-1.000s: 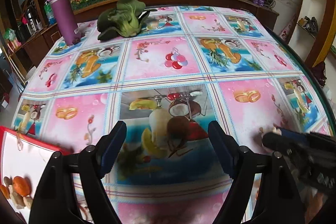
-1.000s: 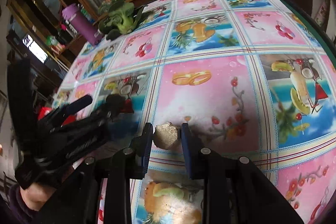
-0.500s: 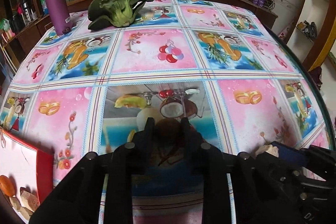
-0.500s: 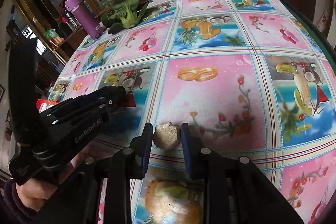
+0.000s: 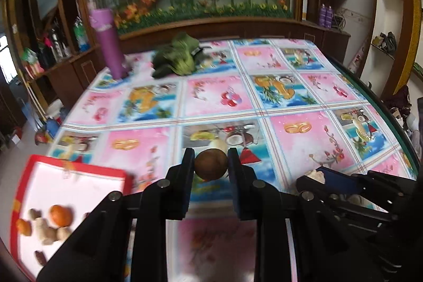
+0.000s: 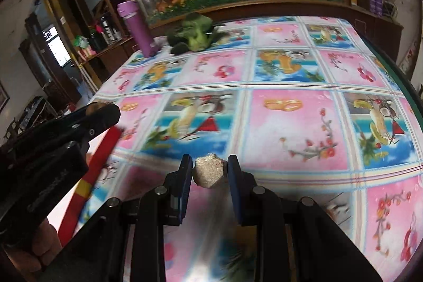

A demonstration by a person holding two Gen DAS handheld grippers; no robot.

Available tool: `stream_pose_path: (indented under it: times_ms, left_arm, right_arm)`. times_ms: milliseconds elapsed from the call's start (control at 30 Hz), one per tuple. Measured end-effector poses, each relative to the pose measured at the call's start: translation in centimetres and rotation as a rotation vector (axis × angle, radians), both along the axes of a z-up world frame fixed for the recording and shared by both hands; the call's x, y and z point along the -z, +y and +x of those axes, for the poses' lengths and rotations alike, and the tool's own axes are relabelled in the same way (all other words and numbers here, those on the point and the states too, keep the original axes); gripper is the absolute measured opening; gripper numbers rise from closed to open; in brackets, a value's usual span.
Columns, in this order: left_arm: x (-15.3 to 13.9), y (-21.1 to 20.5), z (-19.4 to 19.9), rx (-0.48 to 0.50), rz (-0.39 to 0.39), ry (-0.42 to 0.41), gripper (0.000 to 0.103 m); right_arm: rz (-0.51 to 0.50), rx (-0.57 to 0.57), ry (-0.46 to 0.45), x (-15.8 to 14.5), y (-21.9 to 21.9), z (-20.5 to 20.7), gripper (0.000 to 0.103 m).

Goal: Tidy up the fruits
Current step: 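Grasp a brown round fruit with the left tool while the right tool holds its beige piece, then carry the brown fruit and beige piece over the tray and open both tools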

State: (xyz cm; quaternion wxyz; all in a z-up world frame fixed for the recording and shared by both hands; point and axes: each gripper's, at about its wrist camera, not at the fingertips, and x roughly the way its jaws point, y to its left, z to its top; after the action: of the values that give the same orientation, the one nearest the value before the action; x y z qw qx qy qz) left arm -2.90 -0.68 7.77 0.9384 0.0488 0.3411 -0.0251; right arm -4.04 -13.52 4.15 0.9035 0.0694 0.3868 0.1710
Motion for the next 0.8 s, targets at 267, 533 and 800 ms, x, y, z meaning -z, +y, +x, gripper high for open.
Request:
stream_pose_path:
  times_ms: [267,533,800]
  left_arm:
    - [-1.2,2.9,-4.8,-0.035,-0.01,-0.041,0.027]
    - [-1.3,7.0,-8.3,-0.107,-0.025,-0.062,0.027]
    - [-1.0,11.8,-10.2,-0.215,-0.033,-0.074,0.027]
  right_arm:
    - [-0.041,-0.042,-0.047,-1.6,3.6,-2.8,0.026]
    - [-0.055,-0.105,-0.066,-2.4,7.6,-4.7,0.026]
    - [-0.07,-0.222,-0.074,-3.2,14.2,-4.9,0.026]
